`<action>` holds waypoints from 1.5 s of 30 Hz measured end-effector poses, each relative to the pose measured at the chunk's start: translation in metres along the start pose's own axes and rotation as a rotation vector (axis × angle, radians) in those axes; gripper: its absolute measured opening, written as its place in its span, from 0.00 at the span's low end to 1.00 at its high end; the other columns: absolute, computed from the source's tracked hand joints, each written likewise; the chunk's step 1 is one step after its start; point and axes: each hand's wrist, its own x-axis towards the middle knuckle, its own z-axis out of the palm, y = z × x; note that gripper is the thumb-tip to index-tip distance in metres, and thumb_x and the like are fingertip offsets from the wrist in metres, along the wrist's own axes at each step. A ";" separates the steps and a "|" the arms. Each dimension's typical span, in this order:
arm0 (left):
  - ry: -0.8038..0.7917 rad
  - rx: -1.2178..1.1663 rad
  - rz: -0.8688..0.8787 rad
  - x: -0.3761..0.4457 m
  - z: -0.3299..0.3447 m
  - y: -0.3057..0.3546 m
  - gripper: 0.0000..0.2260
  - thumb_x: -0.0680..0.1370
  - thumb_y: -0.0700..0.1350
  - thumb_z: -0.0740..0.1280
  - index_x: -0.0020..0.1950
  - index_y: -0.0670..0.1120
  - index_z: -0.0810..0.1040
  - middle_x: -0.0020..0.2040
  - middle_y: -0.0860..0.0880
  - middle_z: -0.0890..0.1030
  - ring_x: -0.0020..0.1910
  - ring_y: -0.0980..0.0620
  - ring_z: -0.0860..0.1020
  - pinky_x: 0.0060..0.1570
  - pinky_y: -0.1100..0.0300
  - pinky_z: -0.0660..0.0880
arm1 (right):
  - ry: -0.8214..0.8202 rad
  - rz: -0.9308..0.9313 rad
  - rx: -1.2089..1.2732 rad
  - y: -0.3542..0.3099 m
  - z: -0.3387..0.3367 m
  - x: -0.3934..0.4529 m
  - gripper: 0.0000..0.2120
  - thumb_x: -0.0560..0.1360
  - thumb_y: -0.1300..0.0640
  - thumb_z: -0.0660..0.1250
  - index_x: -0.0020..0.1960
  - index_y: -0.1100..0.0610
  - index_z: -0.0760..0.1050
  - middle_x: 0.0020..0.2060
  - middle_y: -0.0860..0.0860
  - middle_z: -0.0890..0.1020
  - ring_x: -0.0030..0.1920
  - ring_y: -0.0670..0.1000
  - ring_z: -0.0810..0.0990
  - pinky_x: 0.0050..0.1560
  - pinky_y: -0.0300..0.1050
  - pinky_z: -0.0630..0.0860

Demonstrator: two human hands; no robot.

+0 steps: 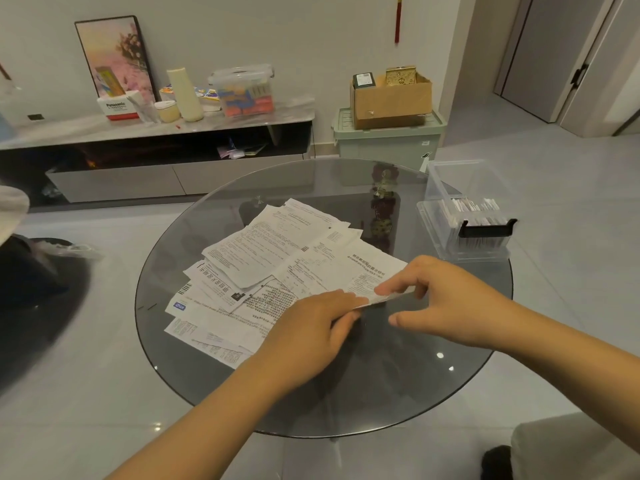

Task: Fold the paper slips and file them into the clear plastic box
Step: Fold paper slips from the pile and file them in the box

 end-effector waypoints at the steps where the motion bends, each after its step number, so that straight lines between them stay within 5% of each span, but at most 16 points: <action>1: -0.004 -0.028 -0.007 -0.001 -0.001 0.000 0.13 0.81 0.49 0.59 0.63 0.58 0.76 0.55 0.63 0.79 0.52 0.64 0.73 0.48 0.77 0.64 | 0.021 -0.017 -0.056 0.001 0.001 0.001 0.14 0.70 0.52 0.71 0.55 0.43 0.78 0.49 0.43 0.72 0.47 0.42 0.69 0.44 0.30 0.66; 4: -0.035 -0.090 -0.014 -0.006 -0.006 -0.002 0.09 0.81 0.50 0.59 0.51 0.56 0.79 0.41 0.66 0.77 0.41 0.65 0.73 0.39 0.75 0.63 | 0.085 -0.050 -0.120 0.003 0.001 0.004 0.09 0.70 0.49 0.71 0.50 0.41 0.79 0.46 0.41 0.68 0.53 0.44 0.63 0.52 0.36 0.61; 7: -0.049 -0.152 -0.053 -0.011 -0.008 -0.006 0.15 0.80 0.51 0.59 0.36 0.47 0.73 0.29 0.56 0.71 0.31 0.59 0.68 0.32 0.67 0.60 | 0.143 -0.099 -0.190 0.005 -0.002 0.006 0.04 0.70 0.46 0.71 0.45 0.41 0.79 0.45 0.40 0.68 0.51 0.43 0.61 0.59 0.40 0.58; 9: -0.051 -0.224 -0.112 -0.013 -0.012 -0.007 0.17 0.80 0.51 0.60 0.36 0.43 0.74 0.28 0.55 0.69 0.29 0.59 0.67 0.32 0.64 0.61 | 0.130 -0.106 -0.186 0.005 -0.007 0.007 0.03 0.70 0.45 0.70 0.40 0.40 0.77 0.47 0.40 0.71 0.53 0.44 0.62 0.60 0.42 0.56; 13: 0.009 -0.359 -0.241 -0.015 -0.018 -0.002 0.14 0.80 0.51 0.59 0.42 0.50 0.82 0.39 0.57 0.82 0.39 0.59 0.78 0.42 0.58 0.75 | 0.135 -0.070 -0.047 0.007 -0.010 0.011 0.06 0.69 0.45 0.71 0.38 0.42 0.74 0.46 0.40 0.77 0.55 0.45 0.66 0.57 0.41 0.63; 17: 0.154 -0.492 -0.345 -0.013 -0.014 -0.006 0.12 0.80 0.49 0.59 0.42 0.56 0.80 0.43 0.57 0.83 0.45 0.58 0.80 0.48 0.54 0.78 | 0.167 -0.006 0.129 0.011 -0.005 0.017 0.13 0.69 0.49 0.73 0.52 0.46 0.74 0.45 0.36 0.75 0.45 0.42 0.73 0.33 0.28 0.68; 22: 0.223 -0.461 -0.404 -0.009 -0.008 -0.008 0.08 0.78 0.45 0.64 0.57 0.52 0.73 0.53 0.57 0.80 0.47 0.66 0.78 0.42 0.73 0.74 | 0.196 0.026 0.061 0.017 0.009 0.024 0.31 0.68 0.51 0.74 0.67 0.47 0.65 0.58 0.46 0.68 0.57 0.45 0.69 0.54 0.37 0.65; 25: 0.237 -0.417 -0.388 -0.007 -0.006 -0.006 0.20 0.77 0.46 0.67 0.65 0.57 0.64 0.60 0.58 0.76 0.56 0.60 0.76 0.50 0.67 0.75 | 0.234 -0.014 -0.007 0.018 0.017 0.024 0.34 0.70 0.49 0.72 0.71 0.46 0.60 0.61 0.47 0.63 0.62 0.48 0.67 0.61 0.41 0.66; 28: 0.242 -0.283 -0.345 -0.008 -0.003 -0.006 0.36 0.76 0.45 0.68 0.75 0.58 0.49 0.72 0.55 0.64 0.68 0.55 0.66 0.65 0.53 0.71 | 0.253 -0.054 -0.170 0.019 0.025 0.025 0.39 0.71 0.45 0.70 0.75 0.44 0.52 0.71 0.49 0.55 0.71 0.51 0.56 0.70 0.48 0.56; 31: 0.251 -0.198 -0.307 -0.010 -0.002 -0.004 0.44 0.76 0.45 0.68 0.72 0.62 0.34 0.76 0.55 0.51 0.74 0.54 0.56 0.70 0.50 0.63 | 0.233 -0.067 -0.386 0.020 0.034 0.026 0.42 0.73 0.42 0.66 0.76 0.44 0.43 0.75 0.50 0.43 0.74 0.54 0.46 0.72 0.51 0.46; 33: 0.225 -0.059 -0.304 -0.010 -0.001 -0.008 0.44 0.76 0.46 0.67 0.69 0.63 0.31 0.76 0.56 0.40 0.76 0.53 0.46 0.74 0.52 0.54 | 0.212 -0.113 -0.428 0.022 0.042 0.025 0.38 0.74 0.43 0.65 0.76 0.44 0.46 0.76 0.52 0.45 0.75 0.56 0.47 0.72 0.53 0.45; 35: 0.183 0.126 -0.266 -0.011 -0.001 -0.013 0.40 0.77 0.48 0.66 0.71 0.63 0.36 0.76 0.54 0.35 0.75 0.53 0.41 0.73 0.51 0.48 | 0.191 -0.171 -0.476 0.022 0.050 0.023 0.31 0.73 0.45 0.65 0.74 0.45 0.58 0.75 0.54 0.57 0.73 0.59 0.58 0.70 0.57 0.53; 37: 0.178 0.258 -0.125 -0.011 0.002 -0.019 0.29 0.78 0.47 0.64 0.75 0.58 0.54 0.78 0.47 0.47 0.76 0.49 0.48 0.72 0.48 0.50 | 0.159 -0.201 -0.491 0.020 0.057 0.022 0.26 0.71 0.46 0.62 0.69 0.45 0.68 0.71 0.55 0.67 0.69 0.61 0.67 0.66 0.56 0.59; 39: 0.133 0.297 -0.039 -0.010 0.004 -0.019 0.22 0.77 0.46 0.62 0.71 0.52 0.68 0.75 0.45 0.61 0.74 0.48 0.58 0.70 0.46 0.49 | 0.105 -0.189 -0.466 0.019 0.061 0.020 0.25 0.73 0.45 0.53 0.71 0.40 0.63 0.74 0.52 0.61 0.73 0.58 0.58 0.68 0.50 0.49; 41: -0.022 0.334 -0.086 -0.010 0.006 -0.016 0.19 0.81 0.48 0.56 0.73 0.56 0.63 0.76 0.52 0.58 0.75 0.54 0.55 0.72 0.49 0.40 | 0.075 -0.153 -0.407 0.025 0.064 0.021 0.23 0.78 0.43 0.46 0.73 0.36 0.53 0.76 0.47 0.51 0.75 0.53 0.47 0.70 0.46 0.42; 45: -0.196 0.363 -0.164 -0.007 -0.001 -0.020 0.19 0.83 0.52 0.51 0.74 0.60 0.57 0.77 0.57 0.52 0.75 0.60 0.48 0.72 0.53 0.36 | 0.014 -0.055 -0.424 0.033 0.054 0.024 0.23 0.81 0.48 0.48 0.72 0.33 0.48 0.75 0.44 0.49 0.74 0.52 0.44 0.70 0.49 0.44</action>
